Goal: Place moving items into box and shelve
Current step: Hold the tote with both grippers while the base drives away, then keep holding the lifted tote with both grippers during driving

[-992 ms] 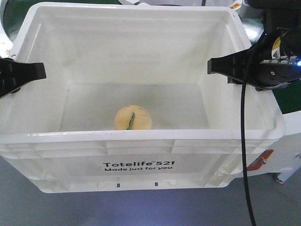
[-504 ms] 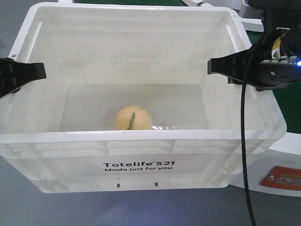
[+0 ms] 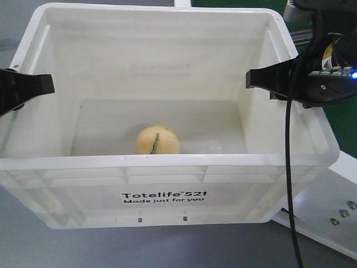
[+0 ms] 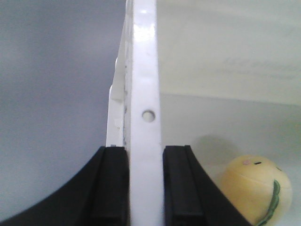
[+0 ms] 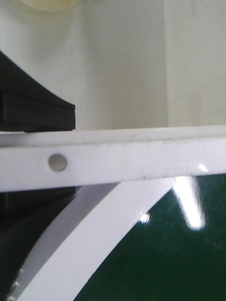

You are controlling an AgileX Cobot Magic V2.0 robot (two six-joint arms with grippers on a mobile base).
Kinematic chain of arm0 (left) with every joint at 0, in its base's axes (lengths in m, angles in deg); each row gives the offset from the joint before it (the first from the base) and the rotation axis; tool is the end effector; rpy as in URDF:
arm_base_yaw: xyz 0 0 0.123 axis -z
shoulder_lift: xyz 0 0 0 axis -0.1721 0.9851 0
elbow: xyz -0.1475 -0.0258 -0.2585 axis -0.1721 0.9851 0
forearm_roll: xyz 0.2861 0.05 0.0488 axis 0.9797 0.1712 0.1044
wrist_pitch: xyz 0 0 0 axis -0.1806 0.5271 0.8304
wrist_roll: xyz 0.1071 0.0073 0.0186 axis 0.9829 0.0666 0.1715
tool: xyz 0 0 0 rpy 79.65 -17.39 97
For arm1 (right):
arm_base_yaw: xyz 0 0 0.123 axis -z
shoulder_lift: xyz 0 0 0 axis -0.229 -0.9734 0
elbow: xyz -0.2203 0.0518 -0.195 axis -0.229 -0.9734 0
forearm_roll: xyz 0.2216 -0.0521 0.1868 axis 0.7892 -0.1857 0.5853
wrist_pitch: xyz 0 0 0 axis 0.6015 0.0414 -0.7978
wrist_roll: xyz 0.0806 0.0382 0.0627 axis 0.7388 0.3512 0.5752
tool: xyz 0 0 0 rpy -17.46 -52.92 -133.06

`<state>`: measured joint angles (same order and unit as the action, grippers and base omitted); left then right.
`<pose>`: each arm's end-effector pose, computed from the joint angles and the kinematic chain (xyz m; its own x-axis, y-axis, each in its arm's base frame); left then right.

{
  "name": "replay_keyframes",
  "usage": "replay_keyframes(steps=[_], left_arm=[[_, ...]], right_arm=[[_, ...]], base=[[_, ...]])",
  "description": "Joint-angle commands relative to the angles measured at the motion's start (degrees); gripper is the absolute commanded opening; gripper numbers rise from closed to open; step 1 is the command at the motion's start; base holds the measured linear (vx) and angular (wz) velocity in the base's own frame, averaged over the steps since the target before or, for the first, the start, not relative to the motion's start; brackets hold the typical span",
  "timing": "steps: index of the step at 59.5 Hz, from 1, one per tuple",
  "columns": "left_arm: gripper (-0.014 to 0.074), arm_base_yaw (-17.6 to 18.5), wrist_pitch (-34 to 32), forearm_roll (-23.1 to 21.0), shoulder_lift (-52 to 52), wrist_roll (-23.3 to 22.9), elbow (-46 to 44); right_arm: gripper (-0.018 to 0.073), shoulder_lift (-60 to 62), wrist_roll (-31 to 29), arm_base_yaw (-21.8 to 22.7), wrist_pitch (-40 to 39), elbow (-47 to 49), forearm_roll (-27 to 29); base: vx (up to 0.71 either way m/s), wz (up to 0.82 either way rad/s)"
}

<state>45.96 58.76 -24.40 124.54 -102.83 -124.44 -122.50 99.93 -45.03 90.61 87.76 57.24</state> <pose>0.2185 -0.1027 0.3762 -0.5986 -0.1473 -0.7874 -0.0362 0.9869 -0.1571 0.2805 0.1317 0.3568 -0.7841 -0.0424 -0.6192 -0.0314 0.9991 -0.0287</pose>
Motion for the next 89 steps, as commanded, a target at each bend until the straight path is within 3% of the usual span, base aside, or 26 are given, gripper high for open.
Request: replay_keyframes(steps=[1, 89], left_arm=[[0.0161, 0.2, -8.4, 4.0, -1.5, -0.5, -2.6], [0.0161, 0.2, -7.1, 4.0, -1.5, -0.5, -2.6]], right_arm=[[0.0081, 2.2, -0.1, 0.3, -4.7, 2.8, -3.1], [0.0081, 2.2, -0.1, 0.3, -4.6, 2.8, -3.1]], base=[[-0.08, 0.59], [-0.12, 0.69]])
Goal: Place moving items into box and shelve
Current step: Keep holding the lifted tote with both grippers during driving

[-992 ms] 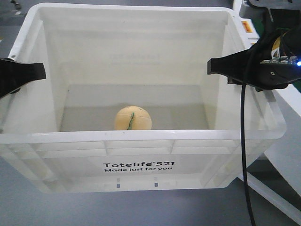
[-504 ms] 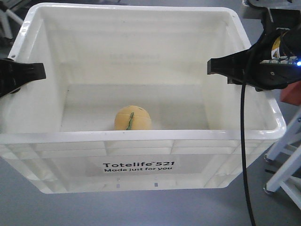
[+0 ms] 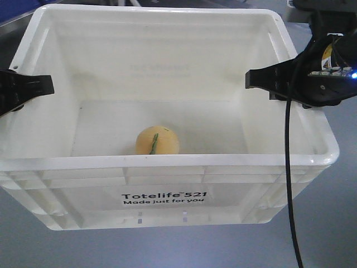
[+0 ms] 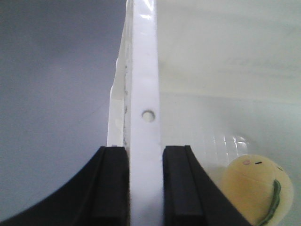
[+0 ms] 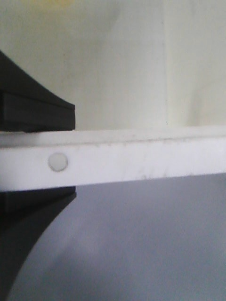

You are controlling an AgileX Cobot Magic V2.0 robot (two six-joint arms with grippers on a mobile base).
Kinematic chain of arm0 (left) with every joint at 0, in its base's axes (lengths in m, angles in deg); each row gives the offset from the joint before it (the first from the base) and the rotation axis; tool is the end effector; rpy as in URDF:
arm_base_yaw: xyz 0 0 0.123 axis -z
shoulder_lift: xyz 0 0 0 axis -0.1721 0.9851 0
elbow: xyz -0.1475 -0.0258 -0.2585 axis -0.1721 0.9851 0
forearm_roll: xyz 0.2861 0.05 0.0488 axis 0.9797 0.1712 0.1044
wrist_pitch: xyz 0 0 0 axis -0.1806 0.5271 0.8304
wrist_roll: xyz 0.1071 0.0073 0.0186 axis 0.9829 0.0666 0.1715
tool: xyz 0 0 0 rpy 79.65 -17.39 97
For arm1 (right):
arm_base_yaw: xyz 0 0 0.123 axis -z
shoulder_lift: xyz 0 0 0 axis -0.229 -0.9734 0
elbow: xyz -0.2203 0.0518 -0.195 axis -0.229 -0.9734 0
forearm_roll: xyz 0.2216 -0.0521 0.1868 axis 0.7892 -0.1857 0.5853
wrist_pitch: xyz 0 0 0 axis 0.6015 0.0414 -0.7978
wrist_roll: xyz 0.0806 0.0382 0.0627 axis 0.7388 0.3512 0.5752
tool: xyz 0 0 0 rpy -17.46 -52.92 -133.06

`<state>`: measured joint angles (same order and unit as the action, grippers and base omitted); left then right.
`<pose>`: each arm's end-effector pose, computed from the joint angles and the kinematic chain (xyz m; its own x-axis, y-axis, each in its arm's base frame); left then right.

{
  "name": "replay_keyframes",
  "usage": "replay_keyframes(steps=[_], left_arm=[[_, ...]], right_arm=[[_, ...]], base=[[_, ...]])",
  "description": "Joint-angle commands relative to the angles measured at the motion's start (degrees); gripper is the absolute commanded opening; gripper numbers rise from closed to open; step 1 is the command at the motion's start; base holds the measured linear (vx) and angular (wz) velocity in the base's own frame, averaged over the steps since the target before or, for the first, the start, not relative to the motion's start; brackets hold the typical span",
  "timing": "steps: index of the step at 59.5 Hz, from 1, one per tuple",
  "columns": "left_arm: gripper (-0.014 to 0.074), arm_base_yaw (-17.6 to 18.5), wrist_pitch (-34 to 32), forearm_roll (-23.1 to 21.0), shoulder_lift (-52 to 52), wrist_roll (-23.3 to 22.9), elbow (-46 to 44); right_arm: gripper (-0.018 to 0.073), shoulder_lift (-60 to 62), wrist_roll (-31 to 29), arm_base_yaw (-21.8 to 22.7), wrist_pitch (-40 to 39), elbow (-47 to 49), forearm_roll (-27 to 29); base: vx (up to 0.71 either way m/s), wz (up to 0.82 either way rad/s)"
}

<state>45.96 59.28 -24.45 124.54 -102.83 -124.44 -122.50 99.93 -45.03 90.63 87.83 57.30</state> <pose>0.2181 -0.1021 0.3755 -0.6034 -0.1475 -0.7837 -0.0420 0.9873 -0.1535 0.2805 0.1318 0.3572 -0.7839 -0.0415 -0.6194 -0.0313 0.9991 -0.0274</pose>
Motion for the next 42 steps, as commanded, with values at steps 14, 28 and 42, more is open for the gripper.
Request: replay_keyframes(steps=[14, 28, 42], left_arm=[[0.0161, 0.2, -7.7, 4.0, -1.5, -0.5, -2.6], [0.0161, 0.2, -7.7, 4.0, -1.5, -0.5, -2.6], [0.0161, 0.2, -7.7, 4.0, -1.5, -0.5, -2.6]], right_arm=[[0.0083, 2.2, -0.1, 0.3, -4.6, 2.7, -3.2], [0.0083, 2.2, -0.1, 0.3, -4.5, 2.7, -3.2], [0.0083, 2.2, -0.1, 0.3, -4.5, 2.7, -3.2]], base=[[-0.12, 0.64], [-0.09, 0.54], [-0.08, 0.48]])
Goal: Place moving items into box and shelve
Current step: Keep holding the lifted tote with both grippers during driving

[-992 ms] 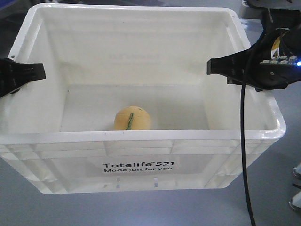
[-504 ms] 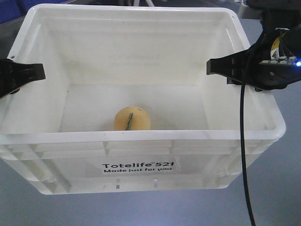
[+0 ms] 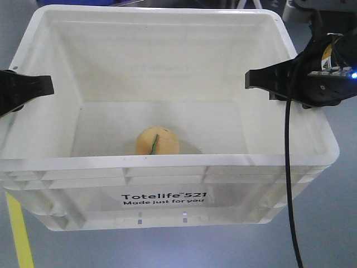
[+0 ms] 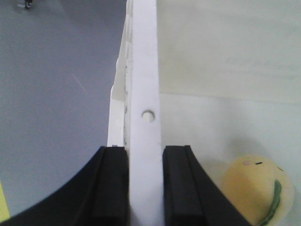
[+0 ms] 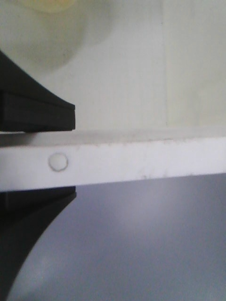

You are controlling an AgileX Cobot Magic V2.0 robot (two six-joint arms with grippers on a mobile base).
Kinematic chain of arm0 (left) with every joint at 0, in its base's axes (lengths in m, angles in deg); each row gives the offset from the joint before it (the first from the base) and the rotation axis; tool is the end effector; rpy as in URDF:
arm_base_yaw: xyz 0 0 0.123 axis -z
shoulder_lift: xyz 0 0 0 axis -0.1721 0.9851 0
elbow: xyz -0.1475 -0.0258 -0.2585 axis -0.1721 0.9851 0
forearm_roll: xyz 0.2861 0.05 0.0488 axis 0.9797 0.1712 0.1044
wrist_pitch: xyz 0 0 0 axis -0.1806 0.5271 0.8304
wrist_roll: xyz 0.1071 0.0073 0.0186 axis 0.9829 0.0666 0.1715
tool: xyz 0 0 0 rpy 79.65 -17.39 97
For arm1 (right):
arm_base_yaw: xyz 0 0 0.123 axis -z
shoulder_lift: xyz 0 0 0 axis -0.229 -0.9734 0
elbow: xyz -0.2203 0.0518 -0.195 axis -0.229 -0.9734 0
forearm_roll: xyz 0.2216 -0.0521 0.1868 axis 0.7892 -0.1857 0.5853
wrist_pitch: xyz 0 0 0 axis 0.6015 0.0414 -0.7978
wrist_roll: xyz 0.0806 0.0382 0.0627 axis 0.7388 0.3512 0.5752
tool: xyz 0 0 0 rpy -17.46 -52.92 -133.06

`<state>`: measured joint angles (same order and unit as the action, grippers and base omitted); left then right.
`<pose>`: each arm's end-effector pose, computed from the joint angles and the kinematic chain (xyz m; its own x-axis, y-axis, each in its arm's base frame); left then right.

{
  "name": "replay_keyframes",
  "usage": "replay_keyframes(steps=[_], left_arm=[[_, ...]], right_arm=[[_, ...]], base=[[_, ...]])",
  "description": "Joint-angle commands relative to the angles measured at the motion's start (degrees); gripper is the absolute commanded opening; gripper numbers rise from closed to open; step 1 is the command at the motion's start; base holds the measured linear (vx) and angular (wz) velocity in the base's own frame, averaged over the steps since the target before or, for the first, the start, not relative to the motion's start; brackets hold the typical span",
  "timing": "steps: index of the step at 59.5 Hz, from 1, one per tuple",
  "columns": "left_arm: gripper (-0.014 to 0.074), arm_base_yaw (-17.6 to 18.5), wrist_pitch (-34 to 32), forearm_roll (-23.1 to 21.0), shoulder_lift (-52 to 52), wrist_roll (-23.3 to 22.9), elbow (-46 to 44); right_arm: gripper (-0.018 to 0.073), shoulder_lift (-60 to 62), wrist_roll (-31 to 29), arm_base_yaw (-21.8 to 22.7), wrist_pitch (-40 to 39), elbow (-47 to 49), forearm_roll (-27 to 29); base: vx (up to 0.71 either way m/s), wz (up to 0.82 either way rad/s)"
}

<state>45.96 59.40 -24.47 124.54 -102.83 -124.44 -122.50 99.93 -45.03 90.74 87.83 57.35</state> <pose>0.2180 -0.1020 0.3754 -0.6046 -0.1476 -0.7827 -0.0433 0.9873 -0.1528 0.2804 0.1317 0.3570 -0.7852 -0.0411 -0.6179 -0.0306 0.9992 -0.0275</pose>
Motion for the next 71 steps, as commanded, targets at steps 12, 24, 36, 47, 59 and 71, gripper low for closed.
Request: replay_keyframes(steps=[12, 24, 36, 47, 59, 71], left_arm=[[0.0161, 0.2, -7.8, 4.0, -1.5, -0.5, -2.6], [0.0161, 0.2, -7.8, 4.0, -1.5, -0.5, -2.6], [0.0161, 0.2, -7.8, 4.0, -1.5, -0.5, -2.6], [0.0161, 0.2, -7.8, 4.0, -1.5, -0.5, -2.6], [0.0161, 0.2, -7.8, 4.0, -1.5, -0.5, -2.6], [0.0161, 0.2, -7.8, 4.0, -1.5, -0.5, -2.6]], right_arm=[[0.0083, 2.2, -0.1, 0.3, -4.6, 2.7, -3.2], [0.0083, 2.2, -0.1, 0.3, -4.6, 2.7, -3.2], [0.0083, 2.2, -0.1, 0.3, -4.6, 2.7, -3.2], [0.0083, 2.2, -0.1, 0.3, -4.6, 2.7, -3.2], [0.0083, 2.2, -0.1, 0.3, -4.6, 2.7, -3.2], [0.0083, 2.2, -0.1, 0.3, -4.6, 2.7, -3.2]], base=[[-0.08, 0.47], [-0.09, 0.47], [-0.1, 0.46], [-0.1, 0.45], [-0.09, 0.42], [-0.07, 0.36]])
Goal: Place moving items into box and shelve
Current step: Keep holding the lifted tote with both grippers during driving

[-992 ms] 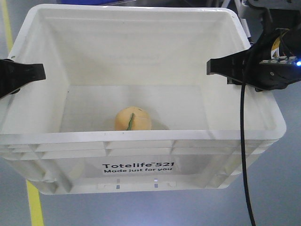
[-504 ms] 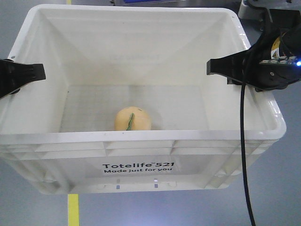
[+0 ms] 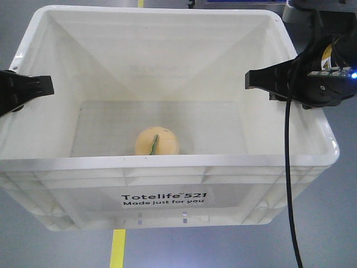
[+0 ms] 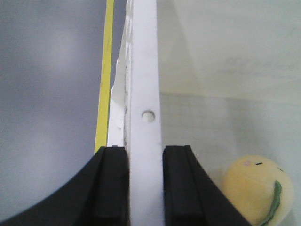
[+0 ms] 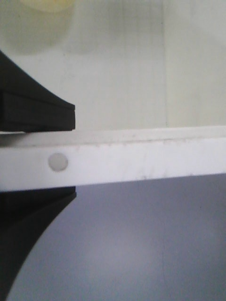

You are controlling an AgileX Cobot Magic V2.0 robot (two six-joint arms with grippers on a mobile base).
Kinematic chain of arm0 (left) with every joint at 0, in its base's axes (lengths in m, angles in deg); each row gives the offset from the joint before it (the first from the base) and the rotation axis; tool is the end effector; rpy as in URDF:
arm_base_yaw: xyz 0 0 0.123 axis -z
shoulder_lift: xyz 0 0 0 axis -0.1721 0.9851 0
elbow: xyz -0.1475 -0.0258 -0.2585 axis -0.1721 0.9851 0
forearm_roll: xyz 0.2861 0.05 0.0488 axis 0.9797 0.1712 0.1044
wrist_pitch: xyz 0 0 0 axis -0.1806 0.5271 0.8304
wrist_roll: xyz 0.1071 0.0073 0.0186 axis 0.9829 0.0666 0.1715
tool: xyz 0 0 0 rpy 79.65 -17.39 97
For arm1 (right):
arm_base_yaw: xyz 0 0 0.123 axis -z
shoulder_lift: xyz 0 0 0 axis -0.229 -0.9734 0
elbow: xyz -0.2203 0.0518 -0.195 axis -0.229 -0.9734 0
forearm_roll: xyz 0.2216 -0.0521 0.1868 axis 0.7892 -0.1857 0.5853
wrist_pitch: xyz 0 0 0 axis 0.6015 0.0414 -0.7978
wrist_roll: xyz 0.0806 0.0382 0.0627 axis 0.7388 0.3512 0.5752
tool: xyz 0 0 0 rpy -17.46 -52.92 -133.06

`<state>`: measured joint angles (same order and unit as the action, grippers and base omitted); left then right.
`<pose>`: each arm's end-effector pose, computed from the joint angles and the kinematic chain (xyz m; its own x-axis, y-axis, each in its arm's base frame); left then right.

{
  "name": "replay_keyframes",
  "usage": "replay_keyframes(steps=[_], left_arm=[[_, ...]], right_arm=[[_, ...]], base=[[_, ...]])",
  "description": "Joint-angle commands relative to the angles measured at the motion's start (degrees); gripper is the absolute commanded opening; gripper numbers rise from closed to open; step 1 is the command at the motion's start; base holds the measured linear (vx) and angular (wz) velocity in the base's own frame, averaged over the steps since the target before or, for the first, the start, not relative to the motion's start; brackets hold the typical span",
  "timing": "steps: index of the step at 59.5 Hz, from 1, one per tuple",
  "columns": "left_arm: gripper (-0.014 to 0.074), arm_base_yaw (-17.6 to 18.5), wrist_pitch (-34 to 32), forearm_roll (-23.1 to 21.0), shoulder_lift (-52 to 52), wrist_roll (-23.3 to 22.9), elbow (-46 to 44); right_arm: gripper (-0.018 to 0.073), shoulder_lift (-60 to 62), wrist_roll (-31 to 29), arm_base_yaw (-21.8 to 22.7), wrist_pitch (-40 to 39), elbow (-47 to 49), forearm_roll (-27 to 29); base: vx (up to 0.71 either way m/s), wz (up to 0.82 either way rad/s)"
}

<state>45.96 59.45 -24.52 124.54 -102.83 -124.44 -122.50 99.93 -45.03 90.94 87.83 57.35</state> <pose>0.2179 -0.1020 0.3753 -0.6054 -0.1481 -0.7820 -0.0438 0.9873 -0.1530 0.2801 0.1315 0.3569 -0.7870 -0.0410 -0.6157 -0.0294 0.9991 -0.0291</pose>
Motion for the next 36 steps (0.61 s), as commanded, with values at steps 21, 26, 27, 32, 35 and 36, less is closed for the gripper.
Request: replay_keyframes(steps=[21, 26, 27, 32, 35, 36], left_arm=[[0.0161, 0.2, -7.8, 4.1, -1.5, -0.5, -2.6], [0.0161, 0.2, -7.8, 4.1, -1.5, -0.5, -2.6], [0.0161, 0.2, -7.8, 4.1, -1.5, -0.5, -2.6], [0.0161, 0.2, -7.8, 4.1, -1.5, -0.5, -2.6], [0.0161, 0.2, -7.8, 4.1, -1.5, -0.5, -2.6], [0.0161, 0.2, -7.8, 4.1, -1.5, -0.5, -2.6]], right_arm=[[0.0083, 2.2, -0.1, 0.3, -4.8, 2.7, -3.2], [0.0083, 2.2, -0.1, 0.3, -4.8, 2.7, -3.2], [0.0083, 2.2, -0.1, 0.3, -4.8, 2.7, -3.2], [0.0083, 2.2, -0.1, 0.3, -4.8, 2.7, -3.2], [0.0083, 2.2, -0.1, 0.3, -4.8, 2.7, -3.2], [0.0083, 2.2, -0.1, 0.3, -4.8, 2.7, -3.2]], base=[[-0.01, 0.25], [0.02, 0.11], [0.03, 0.08], [0.03, 0.06], [0.04, 0.05], [0.04, 0.05]])
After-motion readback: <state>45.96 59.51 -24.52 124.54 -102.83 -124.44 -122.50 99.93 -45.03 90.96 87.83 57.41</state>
